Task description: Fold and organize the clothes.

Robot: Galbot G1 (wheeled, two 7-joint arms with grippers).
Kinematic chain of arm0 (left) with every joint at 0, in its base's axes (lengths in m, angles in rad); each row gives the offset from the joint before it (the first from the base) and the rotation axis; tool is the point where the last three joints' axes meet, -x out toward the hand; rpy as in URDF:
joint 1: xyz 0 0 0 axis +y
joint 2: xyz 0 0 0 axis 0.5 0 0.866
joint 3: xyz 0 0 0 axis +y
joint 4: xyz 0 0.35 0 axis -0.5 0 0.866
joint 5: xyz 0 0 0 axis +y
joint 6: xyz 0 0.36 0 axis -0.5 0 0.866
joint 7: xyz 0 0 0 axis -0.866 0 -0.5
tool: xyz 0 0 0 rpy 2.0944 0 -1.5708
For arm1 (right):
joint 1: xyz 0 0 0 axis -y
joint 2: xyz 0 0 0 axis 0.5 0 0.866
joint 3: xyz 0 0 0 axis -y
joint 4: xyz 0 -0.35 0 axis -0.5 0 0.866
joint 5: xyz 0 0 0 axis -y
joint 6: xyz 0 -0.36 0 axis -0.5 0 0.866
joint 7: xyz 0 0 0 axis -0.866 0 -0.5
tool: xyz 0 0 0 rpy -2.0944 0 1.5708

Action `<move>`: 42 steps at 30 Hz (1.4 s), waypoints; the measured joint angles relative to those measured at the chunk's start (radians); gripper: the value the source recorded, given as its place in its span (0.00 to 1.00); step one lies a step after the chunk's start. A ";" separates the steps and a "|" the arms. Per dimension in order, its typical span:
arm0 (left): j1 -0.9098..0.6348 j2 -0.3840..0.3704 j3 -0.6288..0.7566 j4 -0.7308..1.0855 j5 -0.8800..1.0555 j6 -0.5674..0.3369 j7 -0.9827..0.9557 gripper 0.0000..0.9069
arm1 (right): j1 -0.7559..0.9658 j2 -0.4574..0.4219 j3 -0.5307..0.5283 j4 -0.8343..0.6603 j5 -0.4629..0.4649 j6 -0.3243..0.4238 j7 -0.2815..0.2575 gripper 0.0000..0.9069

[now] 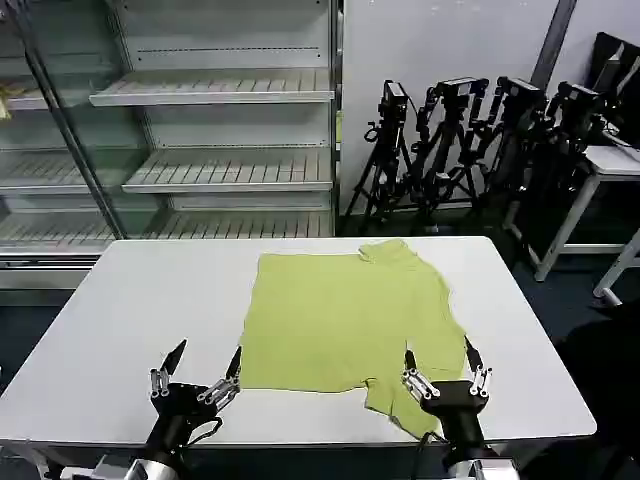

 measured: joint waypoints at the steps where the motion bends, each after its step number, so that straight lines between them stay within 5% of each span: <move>1: -0.006 0.007 0.000 0.009 -0.007 0.015 0.001 1.00 | -0.008 -0.001 0.005 -0.003 0.004 -0.005 0.000 1.00; 14: -0.103 0.082 0.053 0.150 -0.081 0.152 0.000 1.00 | -0.073 0.005 0.047 -0.060 0.061 -0.042 -0.002 1.00; 17: -0.128 0.085 0.075 0.184 -0.090 0.166 -0.002 0.40 | -0.073 0.009 0.045 -0.076 0.076 -0.050 -0.005 1.00; 19: -0.142 0.086 0.088 0.205 -0.099 0.174 -0.004 0.16 | -0.071 0.013 0.041 -0.085 0.087 -0.057 -0.009 1.00; 20: -0.150 0.087 0.092 0.215 -0.103 0.177 -0.006 0.09 | -0.070 0.014 0.038 -0.089 0.092 -0.061 -0.010 0.61; 23: -0.172 0.090 0.103 0.241 -0.117 0.185 -0.012 0.04 | -0.063 0.022 0.025 -0.104 0.108 -0.071 -0.014 0.30; 24: -0.179 0.093 0.106 0.249 -0.123 0.188 -0.015 0.04 | -0.060 0.024 0.020 -0.110 0.113 -0.073 -0.015 0.12; 26: -0.189 0.097 0.111 0.261 -0.131 0.191 -0.018 0.04 | -0.055 0.031 0.009 -0.120 0.118 -0.073 -0.018 0.00; 42: -0.217 0.113 0.122 0.292 -0.196 0.201 -0.025 0.04 | -0.063 0.049 -0.034 -0.139 0.148 -0.072 -0.032 0.00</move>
